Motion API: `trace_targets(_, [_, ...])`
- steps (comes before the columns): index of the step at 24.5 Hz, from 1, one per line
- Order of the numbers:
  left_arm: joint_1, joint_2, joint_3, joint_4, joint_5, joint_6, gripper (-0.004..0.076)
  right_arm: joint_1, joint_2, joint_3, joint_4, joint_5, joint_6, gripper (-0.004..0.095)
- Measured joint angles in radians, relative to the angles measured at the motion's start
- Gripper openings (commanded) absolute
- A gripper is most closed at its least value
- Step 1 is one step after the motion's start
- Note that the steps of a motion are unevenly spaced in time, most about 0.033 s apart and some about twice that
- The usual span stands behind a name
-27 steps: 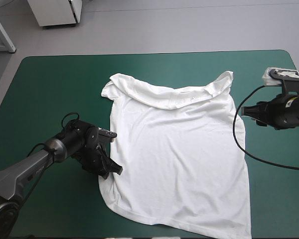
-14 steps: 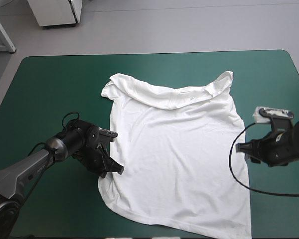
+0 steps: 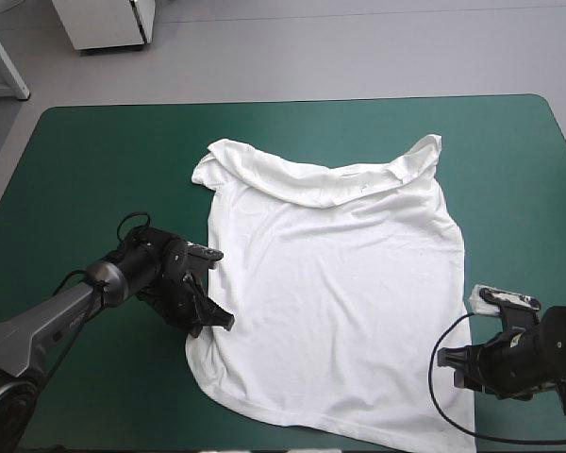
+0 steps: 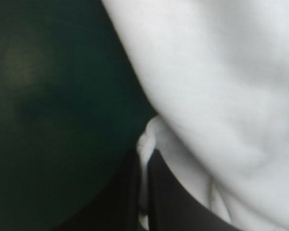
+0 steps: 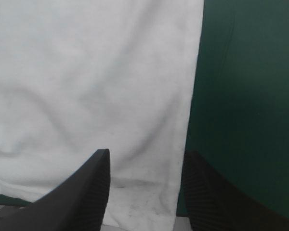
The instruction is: Fold the cloth
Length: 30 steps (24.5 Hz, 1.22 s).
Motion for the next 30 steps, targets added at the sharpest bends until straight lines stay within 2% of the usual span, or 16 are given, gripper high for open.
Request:
trace_targets(10, [0.000,0.000,0.000,-0.008,-0.003,0.000,-0.0022,0.000,0.000,0.183,-0.006,-0.047,0.049,0.0418])
trace_targets(19, [0.000,0.010,-0.023,-0.031,-0.025,0.000,-0.0022,0.000,0.098,0.179,-0.009,-0.079,0.064,0.0391])
trace_targets(21, [0.000,0.018,-0.039,-0.034,-0.045,0.001,-0.0022,0.000,0.145,0.165,-0.009,-0.071,0.064,0.0345])
trace_targets(22, [0.000,0.020,-0.049,-0.037,-0.055,0.001,-0.0022,0.002,0.172,0.157,-0.011,-0.063,0.068,0.0260])
trace_targets(27, [-0.002,0.020,-0.108,-0.040,-0.071,0.001,-0.0022,0.144,0.290,0.113,-0.099,-0.029,0.144,0.0012])
trace_targets(30, [-0.002,0.020,-0.111,-0.039,-0.071,0.001,-0.0022,0.248,0.315,0.098,-0.116,-0.032,0.189,-0.0017])
